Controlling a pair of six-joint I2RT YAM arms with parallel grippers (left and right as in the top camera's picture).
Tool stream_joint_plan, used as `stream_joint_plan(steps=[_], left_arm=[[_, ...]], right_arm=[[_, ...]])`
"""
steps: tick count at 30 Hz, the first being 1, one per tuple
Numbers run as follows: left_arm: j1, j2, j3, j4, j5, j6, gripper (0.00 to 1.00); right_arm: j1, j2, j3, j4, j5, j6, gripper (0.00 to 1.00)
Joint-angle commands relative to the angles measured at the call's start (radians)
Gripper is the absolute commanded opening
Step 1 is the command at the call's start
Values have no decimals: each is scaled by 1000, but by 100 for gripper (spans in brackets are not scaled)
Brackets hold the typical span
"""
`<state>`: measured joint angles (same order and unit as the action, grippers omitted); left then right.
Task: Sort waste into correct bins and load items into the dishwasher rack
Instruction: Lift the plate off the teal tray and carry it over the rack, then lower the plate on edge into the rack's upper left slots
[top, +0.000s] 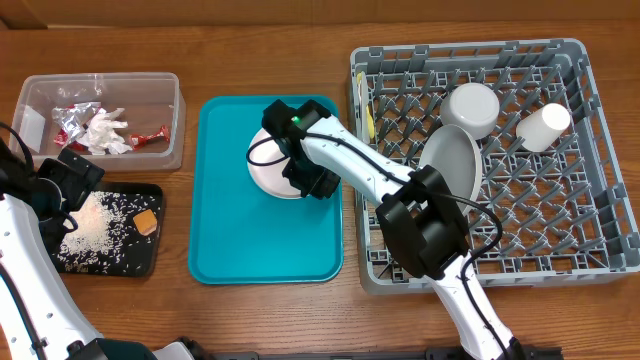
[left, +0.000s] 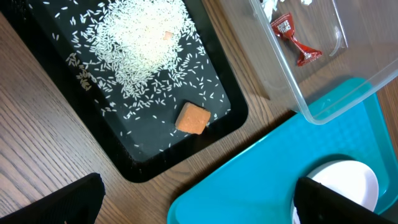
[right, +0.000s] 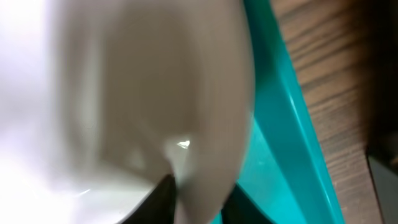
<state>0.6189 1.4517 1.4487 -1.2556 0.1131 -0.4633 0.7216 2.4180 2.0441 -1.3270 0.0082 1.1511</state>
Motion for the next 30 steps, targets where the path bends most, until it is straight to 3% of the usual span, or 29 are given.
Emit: stream_joint_plan(steps=[1, 2, 8, 14, 22, 30], left_arm=[[3, 3, -4, 4, 3, 22, 100], [3, 3, -4, 4, 3, 22, 100], [3, 3, -4, 4, 3, 22, 100], [3, 3, -4, 4, 3, 22, 100], [3, 3, -5, 4, 3, 22, 100], [3, 3, -5, 4, 3, 22, 100]], right_arm=[[7, -10, -37, 10, -6, 5, 10], [6, -11, -35, 10, 4, 1, 4], [-7, -15, -9, -15, 56, -74, 4], [-40, -40, 170, -178, 207, -125, 4], [-108, -132, 486, -361, 294, -345, 4], [-164, -344, 510, -367, 340, -542, 4]])
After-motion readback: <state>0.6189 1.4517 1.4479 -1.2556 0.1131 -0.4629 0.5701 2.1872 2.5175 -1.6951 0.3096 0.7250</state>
